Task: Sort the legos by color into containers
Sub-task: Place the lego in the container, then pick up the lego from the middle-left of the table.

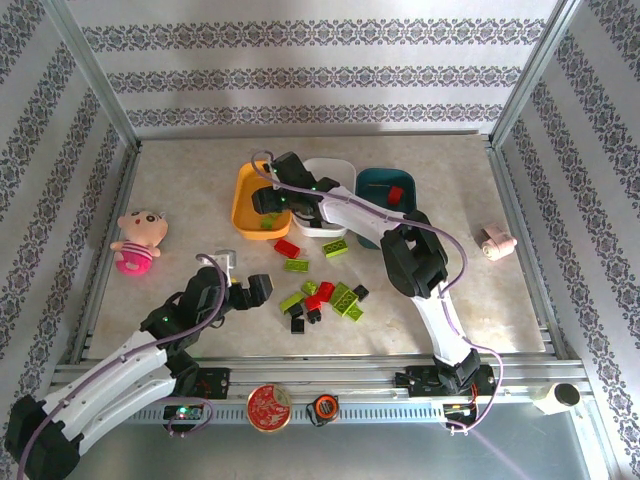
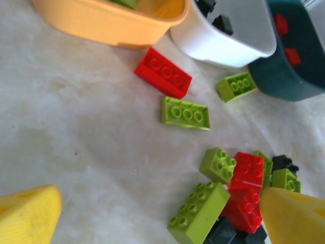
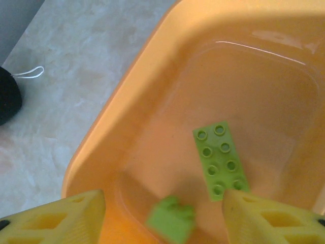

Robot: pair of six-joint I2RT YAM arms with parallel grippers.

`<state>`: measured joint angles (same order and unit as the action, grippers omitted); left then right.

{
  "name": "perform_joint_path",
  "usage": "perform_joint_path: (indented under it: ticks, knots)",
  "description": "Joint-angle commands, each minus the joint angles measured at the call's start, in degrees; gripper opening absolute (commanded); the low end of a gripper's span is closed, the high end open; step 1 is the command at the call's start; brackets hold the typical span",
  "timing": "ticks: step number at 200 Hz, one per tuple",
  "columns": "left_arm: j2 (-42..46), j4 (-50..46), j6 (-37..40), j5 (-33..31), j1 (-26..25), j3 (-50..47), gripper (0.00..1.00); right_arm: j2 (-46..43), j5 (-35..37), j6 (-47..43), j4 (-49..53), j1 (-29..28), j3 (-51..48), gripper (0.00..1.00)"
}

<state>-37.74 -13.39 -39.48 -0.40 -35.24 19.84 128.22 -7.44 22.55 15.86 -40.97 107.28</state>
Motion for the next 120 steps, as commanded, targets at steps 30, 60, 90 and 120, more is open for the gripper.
perform_joint_path:
  ticks: [30, 60, 90, 120]
  knots:
    - [-12.8, 0.3, 5.2, 7.5, -3.3, 5.9, 0.92, -12.3, -0.6, 0.5, -2.8, 1.3, -11.7, 0.66]
    - [-22.2, 2.6, 6.1, 6.2, -9.9, 8.1, 0.86, -21.2, -0.6, 0.9, -6.5, 2.0, -25.4, 0.66]
    - [-30.0, -0.3, 9.8, 3.2, -12.9, 12.3, 0.79, -29.3, 0.1, 1.2, -9.6, 2.6, -37.6, 0.66]
    - [-33.1, 0.3, 12.4, 4.2, -13.1, 13.9, 0.79, -36.0, 0.5, 1.5, -10.6, 3.2, -45.6, 0.66]
